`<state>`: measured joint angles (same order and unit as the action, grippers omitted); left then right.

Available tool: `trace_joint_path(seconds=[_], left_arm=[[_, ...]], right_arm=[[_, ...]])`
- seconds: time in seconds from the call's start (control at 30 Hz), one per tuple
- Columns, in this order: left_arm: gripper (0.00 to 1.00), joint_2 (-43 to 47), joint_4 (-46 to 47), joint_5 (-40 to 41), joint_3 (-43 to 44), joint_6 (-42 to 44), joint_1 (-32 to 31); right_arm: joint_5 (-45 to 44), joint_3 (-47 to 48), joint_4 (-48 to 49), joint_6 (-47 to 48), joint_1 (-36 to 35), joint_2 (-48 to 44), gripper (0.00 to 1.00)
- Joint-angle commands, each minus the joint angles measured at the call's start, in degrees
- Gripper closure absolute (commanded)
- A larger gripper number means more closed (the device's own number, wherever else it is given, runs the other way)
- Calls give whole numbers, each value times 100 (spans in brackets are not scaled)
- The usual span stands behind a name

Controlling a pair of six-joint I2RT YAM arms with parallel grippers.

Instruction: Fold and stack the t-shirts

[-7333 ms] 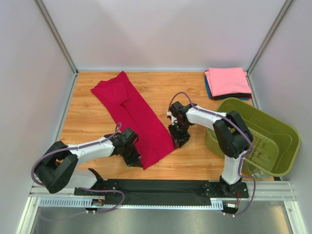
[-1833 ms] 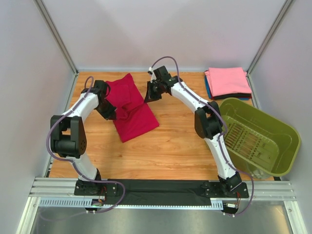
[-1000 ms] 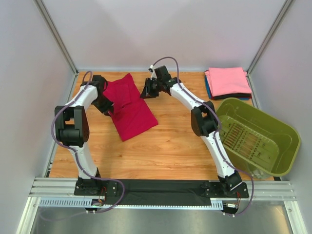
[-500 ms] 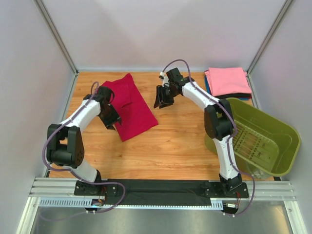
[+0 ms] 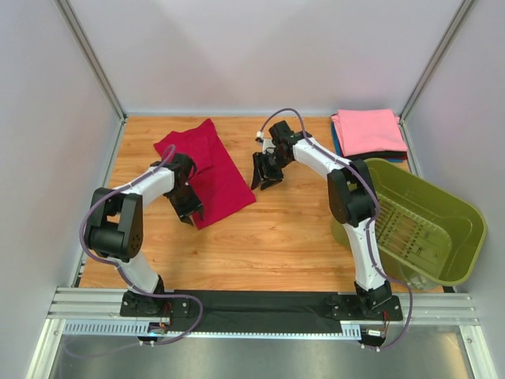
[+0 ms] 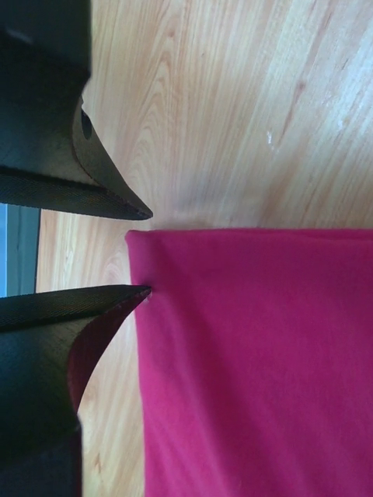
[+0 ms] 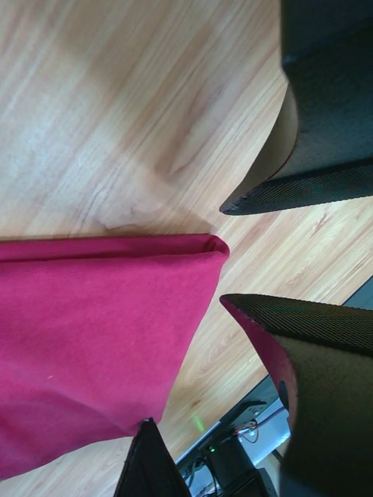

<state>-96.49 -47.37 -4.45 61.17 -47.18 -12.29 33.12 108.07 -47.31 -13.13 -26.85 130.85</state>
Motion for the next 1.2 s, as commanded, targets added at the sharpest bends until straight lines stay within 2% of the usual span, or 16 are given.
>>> trace_joint_path(seconds=[0.0, 0.23, 0.4, 0.47, 0.5, 0.57, 0.6, 0.73, 0.83, 0.97, 1.13, 1.17], left_arm=[[55, -194, -34, 49, -87, -2, -1], [55, -248, -219, 243, -79, 24, -1], [55, -151, -465, 330, 228, 147, -1], [55, -151, -798, 436, 377, 209, -1], [55, -116, -921, 662, 396, 209, 8], [55, 6, -1124, 787, 265, 183, 60], [55, 233, -1125, 831, 186, 174, 104], [54, 815, -1055, 744, -26, 393, 534], [54, 1096, -1046, 647, 158, 928, 570], [55, 1561, -756, 139, 168, 1132, 570], [54, 1931, -28, -776, -341, 1307, 570], [54, 1967, 70, -873, -403, 1429, 570]], right_arm=[[282, -23, 187, 152, -153, 134, 53], [213, -146, 222, 74, -382, 196, 53], [159, -418, 371, 21, -408, 169, 60], [150, -602, 424, -84, -426, 108, 68], [133, -699, 511, -137, -461, 64, 81], [142, -1067, 635, -365, -505, -155, 96], [142, -1234, 801, -462, -540, -260, 100], [-16, -2297, 1206, -937, -663, -1041, 100], [-112, -3168, 1549, -1209, -865, -1568, 97], [-420, -4143, 1935, -1745, -1181, -2238, 95], [-806, -4795, 1884, -2080, -1560, -3080, 79], [-851, -4787, 1796, -2037, -1560, -3161, 70]])
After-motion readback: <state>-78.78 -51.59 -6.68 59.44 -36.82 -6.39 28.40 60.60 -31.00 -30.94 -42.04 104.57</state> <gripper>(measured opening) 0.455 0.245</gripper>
